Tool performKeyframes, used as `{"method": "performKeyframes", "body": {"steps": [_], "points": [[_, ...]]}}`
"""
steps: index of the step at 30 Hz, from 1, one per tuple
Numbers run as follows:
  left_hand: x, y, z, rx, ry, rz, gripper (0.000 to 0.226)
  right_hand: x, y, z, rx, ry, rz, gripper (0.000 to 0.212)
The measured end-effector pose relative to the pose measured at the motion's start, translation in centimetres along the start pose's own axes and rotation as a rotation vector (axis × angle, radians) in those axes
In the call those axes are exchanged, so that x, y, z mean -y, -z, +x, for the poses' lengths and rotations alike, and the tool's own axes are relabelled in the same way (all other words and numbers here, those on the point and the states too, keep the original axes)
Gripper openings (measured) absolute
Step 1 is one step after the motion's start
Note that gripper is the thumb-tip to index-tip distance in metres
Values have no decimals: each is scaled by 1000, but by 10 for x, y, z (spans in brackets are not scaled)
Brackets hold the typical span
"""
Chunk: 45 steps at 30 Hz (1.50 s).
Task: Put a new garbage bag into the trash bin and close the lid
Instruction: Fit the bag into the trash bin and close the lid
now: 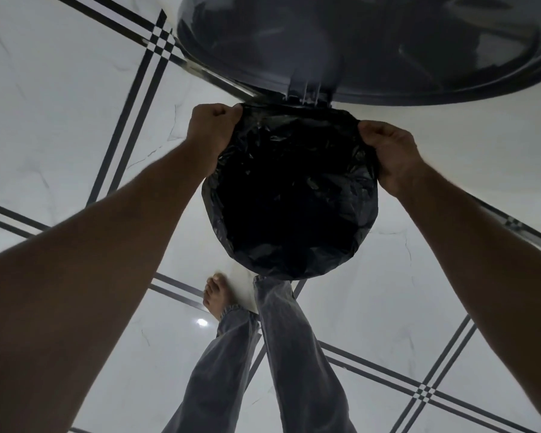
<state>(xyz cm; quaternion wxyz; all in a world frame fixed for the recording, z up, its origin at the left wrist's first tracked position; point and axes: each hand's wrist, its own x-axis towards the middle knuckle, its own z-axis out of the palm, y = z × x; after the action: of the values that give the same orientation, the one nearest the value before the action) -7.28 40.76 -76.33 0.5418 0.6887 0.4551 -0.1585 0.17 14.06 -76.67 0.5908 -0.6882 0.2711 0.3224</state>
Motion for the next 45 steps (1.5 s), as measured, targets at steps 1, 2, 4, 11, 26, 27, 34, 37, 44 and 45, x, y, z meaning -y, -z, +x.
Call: {"method": "performKeyframes", "body": {"steps": [1,2,4,11,26,27,34,37,44,45], "points": [[-1,-2,3,-9,21,8,27,0,-3,2,-31,-28,19,13],[-2,-4,6,-15,42,9,28,0,-5,3,-61,-57,45,11],[-2,-5,12,-19,86,6,27,0,-6,10,-103,-104,65,15],[15,1,25,117,39,-64,21,1,-3,22,53,-150,-143,11],[16,34,9,476,-88,74,49,1,20,10,352,-54,-257,39],[17,35,9,469,-118,75,51,1,21,8,351,-36,-247,26],[26,40,13,485,-156,15,18,2,20,9,234,-27,-257,17],[27,40,15,501,-98,-16,11,-1,17,9,144,-19,-235,10],[21,22,13,294,-101,169,30,3,14,-2,229,-46,-249,46],[19,22,10,289,-85,165,42,2,16,-3,231,-35,-257,46]]}}
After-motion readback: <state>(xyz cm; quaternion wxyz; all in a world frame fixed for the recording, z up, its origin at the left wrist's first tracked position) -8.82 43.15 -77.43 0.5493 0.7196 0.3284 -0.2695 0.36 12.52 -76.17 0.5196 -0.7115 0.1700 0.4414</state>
